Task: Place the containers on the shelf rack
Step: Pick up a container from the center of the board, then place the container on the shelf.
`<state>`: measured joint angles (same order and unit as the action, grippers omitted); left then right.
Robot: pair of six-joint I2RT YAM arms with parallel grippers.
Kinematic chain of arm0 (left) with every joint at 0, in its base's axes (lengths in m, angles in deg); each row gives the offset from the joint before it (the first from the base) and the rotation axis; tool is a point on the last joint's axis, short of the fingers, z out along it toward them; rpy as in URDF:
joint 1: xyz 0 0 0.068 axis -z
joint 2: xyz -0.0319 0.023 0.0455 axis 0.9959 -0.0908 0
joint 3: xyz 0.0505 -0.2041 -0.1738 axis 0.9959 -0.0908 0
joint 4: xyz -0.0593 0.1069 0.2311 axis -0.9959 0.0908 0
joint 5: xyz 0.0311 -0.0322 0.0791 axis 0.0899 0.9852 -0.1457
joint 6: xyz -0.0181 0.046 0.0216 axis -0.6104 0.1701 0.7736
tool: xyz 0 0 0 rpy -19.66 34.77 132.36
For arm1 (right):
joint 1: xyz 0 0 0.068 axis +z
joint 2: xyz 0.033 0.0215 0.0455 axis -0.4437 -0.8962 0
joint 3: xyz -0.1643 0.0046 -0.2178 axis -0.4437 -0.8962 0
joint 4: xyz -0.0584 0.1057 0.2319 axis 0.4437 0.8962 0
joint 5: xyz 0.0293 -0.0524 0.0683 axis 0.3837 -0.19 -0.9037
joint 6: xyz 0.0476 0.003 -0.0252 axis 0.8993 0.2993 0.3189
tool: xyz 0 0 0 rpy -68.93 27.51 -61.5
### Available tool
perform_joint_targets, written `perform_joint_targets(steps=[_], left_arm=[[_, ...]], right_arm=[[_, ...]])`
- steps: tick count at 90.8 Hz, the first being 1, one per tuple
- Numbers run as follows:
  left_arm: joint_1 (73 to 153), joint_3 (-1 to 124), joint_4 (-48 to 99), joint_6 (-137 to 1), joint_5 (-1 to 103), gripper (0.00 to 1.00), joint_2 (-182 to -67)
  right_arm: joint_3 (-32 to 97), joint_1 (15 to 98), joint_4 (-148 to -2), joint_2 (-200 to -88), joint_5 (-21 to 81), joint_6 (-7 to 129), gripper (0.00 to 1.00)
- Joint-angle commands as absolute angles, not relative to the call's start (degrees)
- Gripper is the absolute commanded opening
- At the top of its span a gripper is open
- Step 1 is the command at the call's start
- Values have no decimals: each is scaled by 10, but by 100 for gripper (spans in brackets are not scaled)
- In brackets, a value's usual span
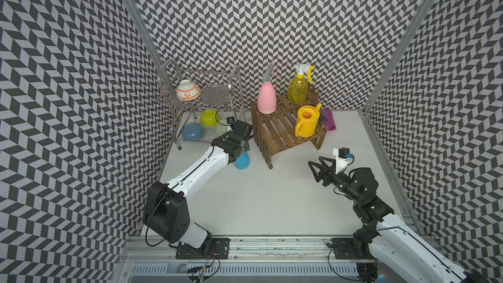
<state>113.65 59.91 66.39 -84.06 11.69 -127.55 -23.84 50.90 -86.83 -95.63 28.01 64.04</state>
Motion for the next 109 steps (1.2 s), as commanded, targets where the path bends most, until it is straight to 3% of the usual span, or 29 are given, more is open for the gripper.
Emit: perform_joint_targets(steps=[1, 35, 50, 66, 95, 109], left_arm=[[1137, 593, 665, -832, 116, 30, -1277], [1138, 566, 659, -779, 135, 11, -1186], [1138, 507, 580, -660, 249, 0, -1080], [1138, 459, 517, -506, 407, 0, -978], [1145, 533, 578, -353, 504, 0, -966], [1183, 597, 582, -348, 492, 0, -1014]], right_arm=[[-219, 506, -882, -950, 286, 631, 72], [-209, 506, -873, -949, 291, 621, 72], [-207, 507, -868, -948, 298, 615, 72], [-208, 506, -863, -943, 301, 613, 72], [-209, 506, -846, -923, 331, 602, 72], [-214, 507, -849, -918, 342, 603, 72]])
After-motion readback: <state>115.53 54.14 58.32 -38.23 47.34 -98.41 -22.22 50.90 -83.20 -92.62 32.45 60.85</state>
